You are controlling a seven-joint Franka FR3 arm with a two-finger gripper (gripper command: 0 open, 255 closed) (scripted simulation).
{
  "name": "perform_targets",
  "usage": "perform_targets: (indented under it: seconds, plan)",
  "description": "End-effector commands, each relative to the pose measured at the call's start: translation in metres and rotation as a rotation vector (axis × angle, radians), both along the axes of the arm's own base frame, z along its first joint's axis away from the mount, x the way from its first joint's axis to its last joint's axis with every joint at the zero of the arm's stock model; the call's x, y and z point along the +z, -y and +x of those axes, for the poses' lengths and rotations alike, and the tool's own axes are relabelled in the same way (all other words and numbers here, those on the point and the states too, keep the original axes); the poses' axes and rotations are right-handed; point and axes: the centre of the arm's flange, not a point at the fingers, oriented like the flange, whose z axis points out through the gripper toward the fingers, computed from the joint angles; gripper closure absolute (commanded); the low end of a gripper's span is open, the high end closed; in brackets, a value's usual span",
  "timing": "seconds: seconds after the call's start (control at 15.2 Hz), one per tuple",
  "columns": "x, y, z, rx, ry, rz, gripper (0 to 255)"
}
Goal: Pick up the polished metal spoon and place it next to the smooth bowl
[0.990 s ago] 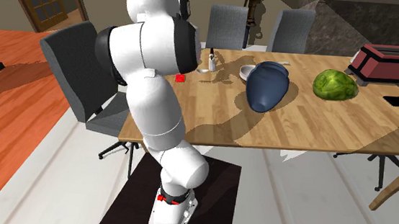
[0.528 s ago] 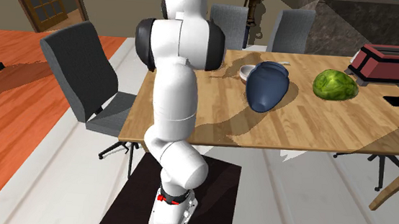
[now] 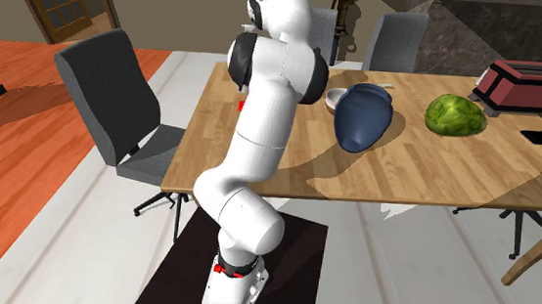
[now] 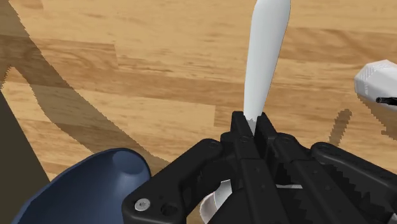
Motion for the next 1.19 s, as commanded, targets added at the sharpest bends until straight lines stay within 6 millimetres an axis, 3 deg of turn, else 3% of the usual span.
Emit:
perform_targets:
  seconds: [0.0, 0.13, 1.12]
  plan:
    - [-0.001, 0.014, 0.022, -0.001, -0.001, -0.002, 255]
    - [-0.001, 0.026, 0.041, -0.001, -0.001, -0.002, 255]
    - [-0.080, 0.026, 0.041, -0.001, -0.001, -0.002, 255]
